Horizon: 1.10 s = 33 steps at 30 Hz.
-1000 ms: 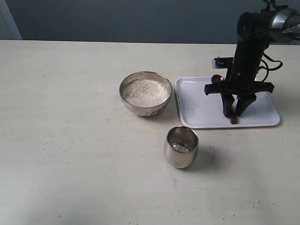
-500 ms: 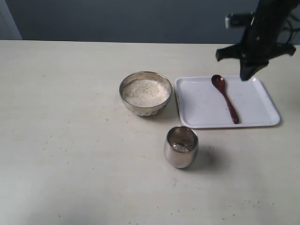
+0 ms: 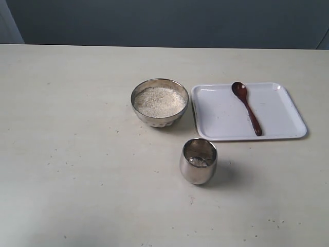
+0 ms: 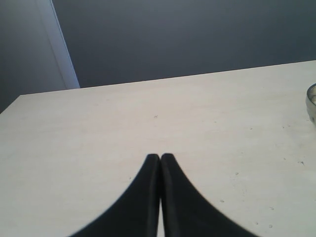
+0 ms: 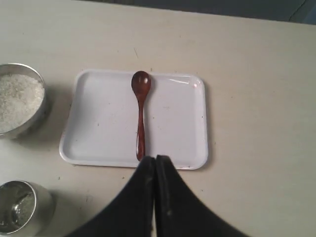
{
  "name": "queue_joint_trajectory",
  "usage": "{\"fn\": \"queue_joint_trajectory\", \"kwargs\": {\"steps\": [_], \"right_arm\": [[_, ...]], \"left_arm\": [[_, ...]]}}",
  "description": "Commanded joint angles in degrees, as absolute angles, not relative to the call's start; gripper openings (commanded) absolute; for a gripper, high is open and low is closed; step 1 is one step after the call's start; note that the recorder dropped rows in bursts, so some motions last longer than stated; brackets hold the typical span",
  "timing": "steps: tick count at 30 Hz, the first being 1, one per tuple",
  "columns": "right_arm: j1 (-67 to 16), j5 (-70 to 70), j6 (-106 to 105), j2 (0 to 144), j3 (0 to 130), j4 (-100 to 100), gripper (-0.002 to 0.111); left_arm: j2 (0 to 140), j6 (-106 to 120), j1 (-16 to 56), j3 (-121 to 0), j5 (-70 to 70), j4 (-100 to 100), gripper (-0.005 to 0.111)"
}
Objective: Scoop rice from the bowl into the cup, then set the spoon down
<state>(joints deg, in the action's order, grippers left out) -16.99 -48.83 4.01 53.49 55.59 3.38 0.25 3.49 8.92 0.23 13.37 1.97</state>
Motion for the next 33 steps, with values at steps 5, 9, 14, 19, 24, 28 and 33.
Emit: {"fn": "queue_joint_trajectory", "kwargs": {"steps": [5, 9, 14, 19, 24, 28, 33], "right_arm": [[-16.7, -43.22, 7.65, 28.9, 40.54, 5.68, 0.0], [-16.7, -44.8, 7.75, 22.73, 38.84, 5.23, 0.0], [-16.7, -44.98, 6.1, 20.61, 38.69, 7.71, 0.0], [-8.68, -32.35, 6.1, 12.76, 23.32, 4.35, 0.0], [-1.67, -23.67, 6.1, 4.35, 12.77, 0.77, 0.0], [0.2, -23.69, 6.0, 0.16, 8.67, 1.04, 0.0], [1.71, -23.79, 6.01, 0.0, 6.35, 1.37, 0.0]], "left_arm": [[0.0, 3.11, 9.24, 0.0, 13.29, 2.25, 0.001], [0.0, 3.11, 9.24, 0.0, 13.29, 2.25, 0.001], [0.0, 3.11, 9.24, 0.0, 13.29, 2.25, 0.001], [0.0, 3.11, 9.24, 0.0, 13.29, 2.24, 0.001], [0.0, 3.11, 9.24, 0.0, 13.29, 2.24, 0.001], [0.0, 3.11, 9.24, 0.0, 13.29, 2.24, 0.001], [0.0, 3.11, 9.24, 0.0, 13.29, 2.24, 0.001]]}}
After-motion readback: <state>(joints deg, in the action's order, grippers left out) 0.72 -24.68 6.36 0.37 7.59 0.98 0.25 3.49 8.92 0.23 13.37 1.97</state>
